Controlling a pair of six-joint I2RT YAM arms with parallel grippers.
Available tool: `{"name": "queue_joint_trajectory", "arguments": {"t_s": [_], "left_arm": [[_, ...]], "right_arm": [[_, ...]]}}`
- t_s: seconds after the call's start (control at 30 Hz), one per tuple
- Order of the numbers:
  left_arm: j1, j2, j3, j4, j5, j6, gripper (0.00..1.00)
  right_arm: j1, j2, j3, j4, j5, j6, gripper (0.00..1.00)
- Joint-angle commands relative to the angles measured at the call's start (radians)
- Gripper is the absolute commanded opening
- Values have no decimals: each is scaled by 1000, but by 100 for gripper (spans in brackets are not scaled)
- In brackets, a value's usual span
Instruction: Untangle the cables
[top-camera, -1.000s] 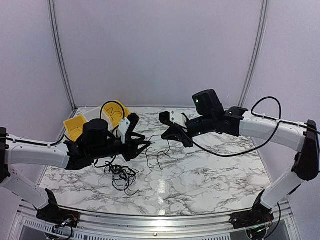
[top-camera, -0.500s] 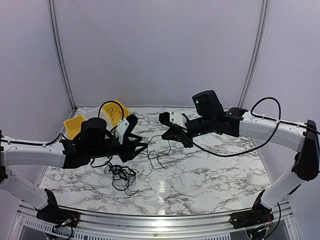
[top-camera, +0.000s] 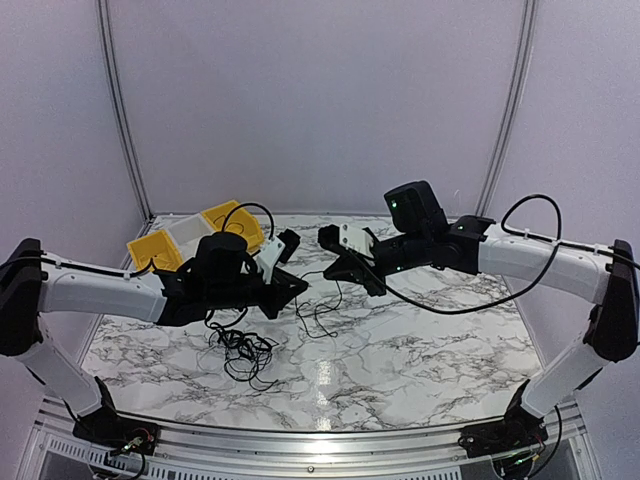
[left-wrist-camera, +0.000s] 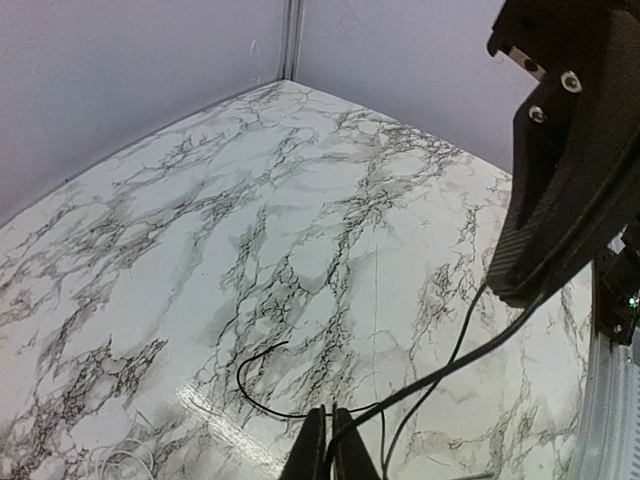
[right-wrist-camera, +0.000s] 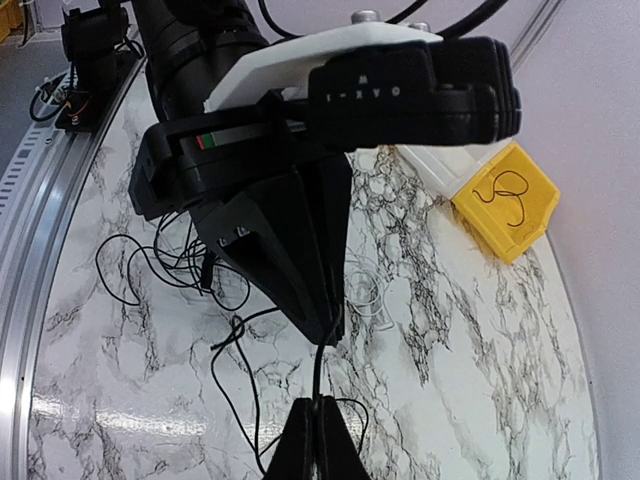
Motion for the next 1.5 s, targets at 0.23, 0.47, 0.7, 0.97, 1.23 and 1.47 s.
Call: {"name": "queue_joint_trajectory", "arguments": {"t_s": [0.23,0.47,0.7,0.97,1.23,1.47], "left_arm": [[33,-169,-17,-61,3,58,0],[99,-299,82,-317,-109,178,0],[180,-350,161,-448,-318,218,0],[252,-355,261,-484,-554,228,0],[371,-325,340,-482,-666,220,0],[489,-277,352,-462,-600,154,0]], "right_arm": [[9,39,-72,94,162,-66,3],[2,78,-82,135,241,-57,23],[-10,88,-79,130,234,-46,25],[-37,89,-78,125,200,-34,25],[-37,90,-80,120,196,-42,25],[-38,96,-75,109,187,-44,26]]}}
